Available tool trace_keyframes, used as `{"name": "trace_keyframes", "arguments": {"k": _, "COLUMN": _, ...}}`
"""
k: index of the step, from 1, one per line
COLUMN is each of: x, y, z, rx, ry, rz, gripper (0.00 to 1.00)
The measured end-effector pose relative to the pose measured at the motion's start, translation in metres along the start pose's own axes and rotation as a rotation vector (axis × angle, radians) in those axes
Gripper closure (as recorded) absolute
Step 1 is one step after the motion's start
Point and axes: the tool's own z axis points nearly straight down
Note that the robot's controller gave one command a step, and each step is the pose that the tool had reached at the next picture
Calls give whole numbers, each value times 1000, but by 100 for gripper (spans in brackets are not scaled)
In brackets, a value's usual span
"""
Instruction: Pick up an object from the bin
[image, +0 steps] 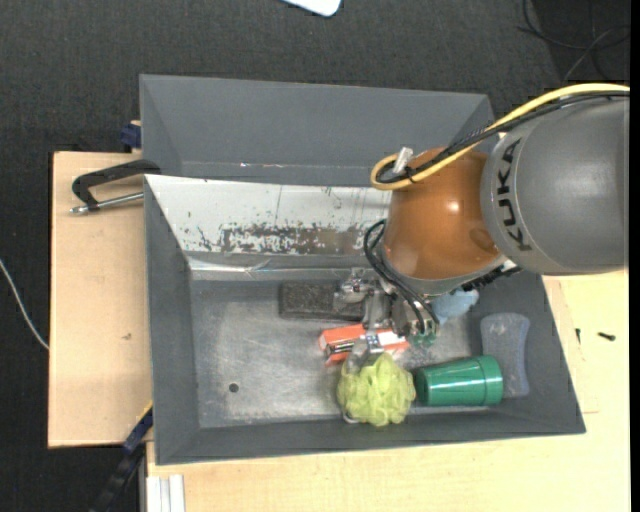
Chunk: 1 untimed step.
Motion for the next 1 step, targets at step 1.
{"name": "trace_keyframes", "arguments": {"k": 1, "x": -19, "y": -4, "z": 43, "rx": -5, "ry": -29, "rz": 108, "gripper": 100}}
